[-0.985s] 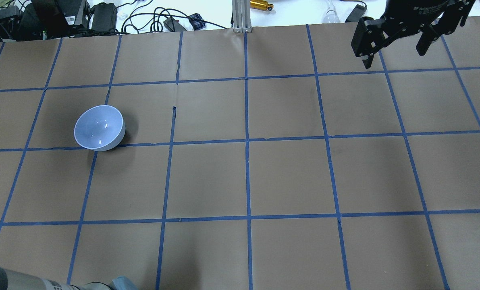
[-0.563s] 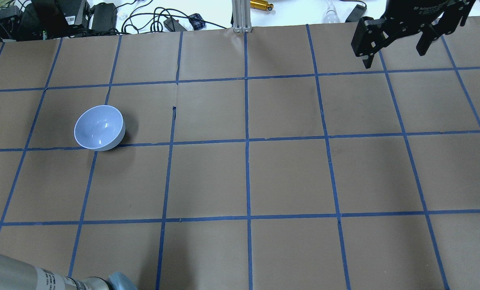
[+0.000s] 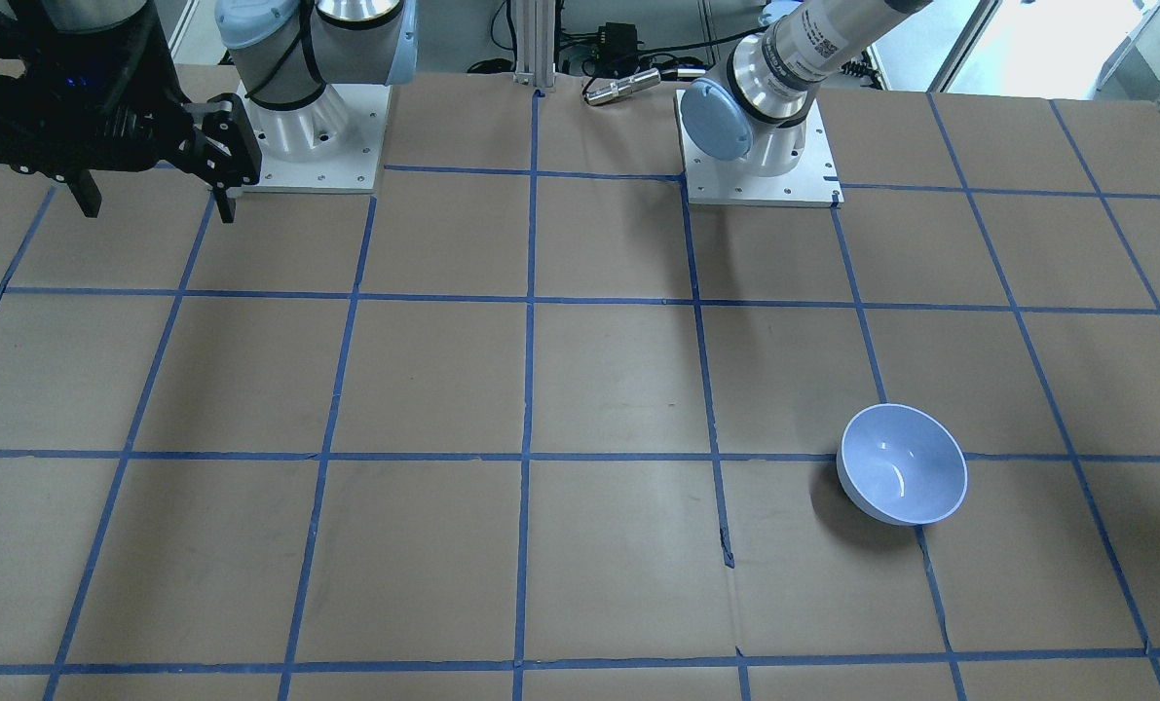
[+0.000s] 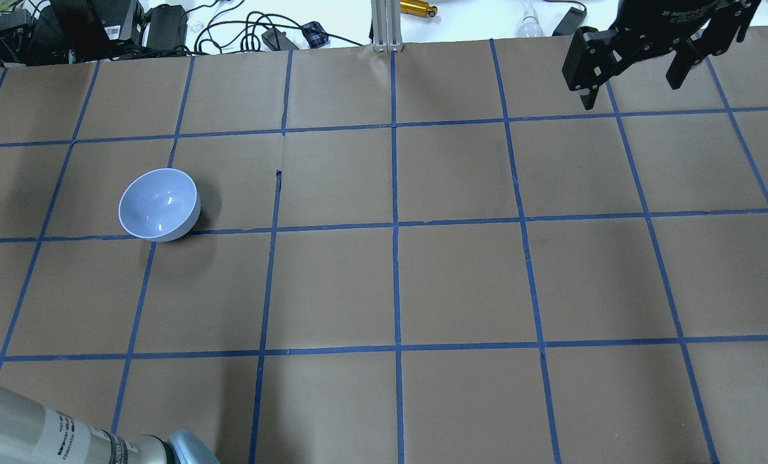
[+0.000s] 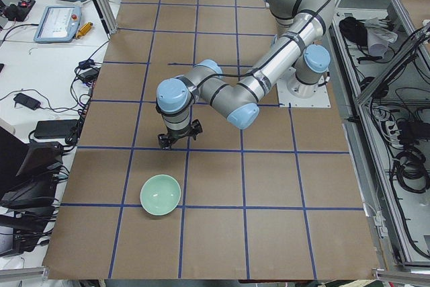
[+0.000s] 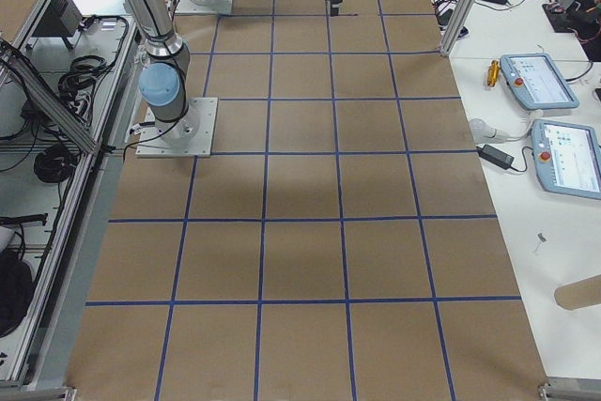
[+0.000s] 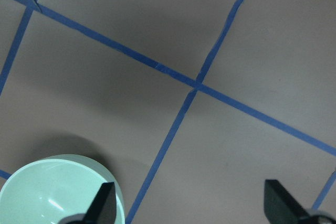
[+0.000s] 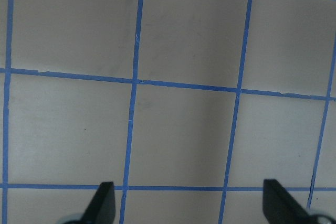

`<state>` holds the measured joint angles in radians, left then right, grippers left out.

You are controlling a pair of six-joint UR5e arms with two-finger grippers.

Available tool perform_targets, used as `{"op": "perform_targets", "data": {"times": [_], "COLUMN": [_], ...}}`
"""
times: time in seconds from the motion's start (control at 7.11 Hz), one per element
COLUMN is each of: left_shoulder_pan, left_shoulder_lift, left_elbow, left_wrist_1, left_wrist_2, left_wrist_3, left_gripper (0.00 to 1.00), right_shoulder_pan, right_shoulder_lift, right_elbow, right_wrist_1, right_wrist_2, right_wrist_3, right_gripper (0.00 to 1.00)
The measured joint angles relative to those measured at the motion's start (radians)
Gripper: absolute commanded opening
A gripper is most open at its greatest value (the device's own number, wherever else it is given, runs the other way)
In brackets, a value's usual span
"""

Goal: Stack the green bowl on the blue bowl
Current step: 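Lower the left gripper over the mint green bowl near the robot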

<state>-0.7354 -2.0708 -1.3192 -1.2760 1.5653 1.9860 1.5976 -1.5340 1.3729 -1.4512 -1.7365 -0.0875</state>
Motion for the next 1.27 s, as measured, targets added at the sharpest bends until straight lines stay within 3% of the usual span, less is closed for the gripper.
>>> {"op": "perform_targets", "data": {"times": [1.27], "left_shoulder_pan": [0.043], "left_shoulder_lift": [-0.213], "left_elbow": [0.172], "left_wrist_1": [0.037], "left_wrist_2": [-0.042], "left_wrist_3": [0.122], "left_gripper": [1.0], "right_shoulder_pan": [0.0], "right_shoulder_lift": [0.0], "right_elbow": [0.0], "right_wrist_1": [0.0], "right_wrist_2": [0.0], "right_wrist_3": [0.0], "right_gripper": [1.0]}}
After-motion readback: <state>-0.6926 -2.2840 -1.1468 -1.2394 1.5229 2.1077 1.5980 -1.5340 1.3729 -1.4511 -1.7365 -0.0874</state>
